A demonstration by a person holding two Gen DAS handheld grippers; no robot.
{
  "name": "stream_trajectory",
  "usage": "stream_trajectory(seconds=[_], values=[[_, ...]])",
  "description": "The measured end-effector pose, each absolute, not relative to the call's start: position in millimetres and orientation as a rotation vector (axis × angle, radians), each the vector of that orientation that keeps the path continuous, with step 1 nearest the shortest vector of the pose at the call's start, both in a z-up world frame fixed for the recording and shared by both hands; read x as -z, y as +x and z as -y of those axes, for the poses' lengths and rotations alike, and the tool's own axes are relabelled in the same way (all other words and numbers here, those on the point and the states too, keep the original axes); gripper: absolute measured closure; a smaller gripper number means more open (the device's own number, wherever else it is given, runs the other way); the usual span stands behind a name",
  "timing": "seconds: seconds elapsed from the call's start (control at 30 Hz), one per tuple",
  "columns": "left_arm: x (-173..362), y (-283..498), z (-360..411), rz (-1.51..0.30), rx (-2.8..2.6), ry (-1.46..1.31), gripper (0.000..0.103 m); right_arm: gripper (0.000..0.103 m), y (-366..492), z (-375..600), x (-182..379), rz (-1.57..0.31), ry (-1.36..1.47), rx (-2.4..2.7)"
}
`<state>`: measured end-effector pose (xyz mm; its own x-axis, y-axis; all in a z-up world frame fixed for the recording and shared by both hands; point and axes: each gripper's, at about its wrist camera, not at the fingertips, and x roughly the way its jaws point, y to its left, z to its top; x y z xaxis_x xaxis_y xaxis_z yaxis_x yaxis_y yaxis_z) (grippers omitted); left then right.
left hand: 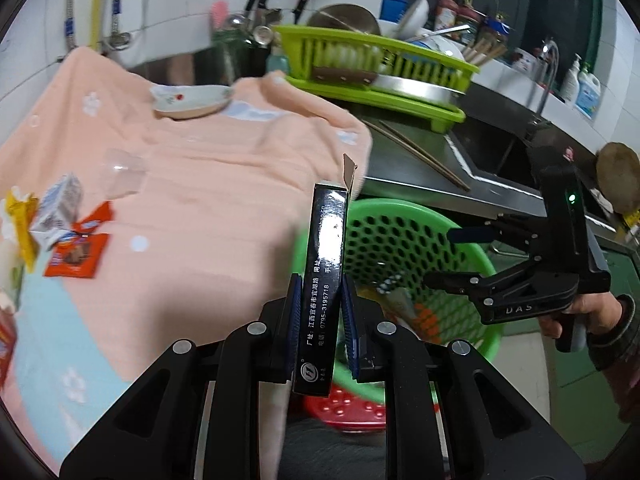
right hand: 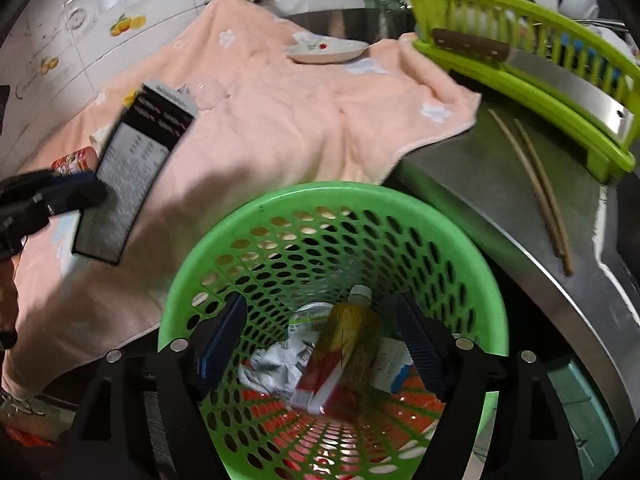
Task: Collect trash
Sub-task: 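Drop the tea bottle into the green basket while the left gripper drops the black box in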
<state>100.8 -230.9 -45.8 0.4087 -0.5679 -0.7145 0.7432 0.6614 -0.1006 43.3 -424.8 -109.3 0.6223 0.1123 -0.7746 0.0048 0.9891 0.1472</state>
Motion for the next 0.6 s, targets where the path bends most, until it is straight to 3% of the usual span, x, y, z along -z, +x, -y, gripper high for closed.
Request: stream_trajectory(seconds=[0.37, 0.43, 0.6], values=[[67.9, 83.5, 276.1, -0.854, 0.886, 0.237, 0.081, 0.019, 15.6, 451.0, 91.6, -0.822, 0.162, -0.012], [69.6, 80.7, 278.2, -0.858, 0.88, 0.239, 0.056, 0.018, 13.2, 451.9, 89.6, -0.815, 0.16, -0.011], [65.6, 78.8, 270.1, -0.832, 0.864, 0.24, 0.053, 0.018, 17.2, 451.4, 85.2, -0.807, 0.16, -0.023]])
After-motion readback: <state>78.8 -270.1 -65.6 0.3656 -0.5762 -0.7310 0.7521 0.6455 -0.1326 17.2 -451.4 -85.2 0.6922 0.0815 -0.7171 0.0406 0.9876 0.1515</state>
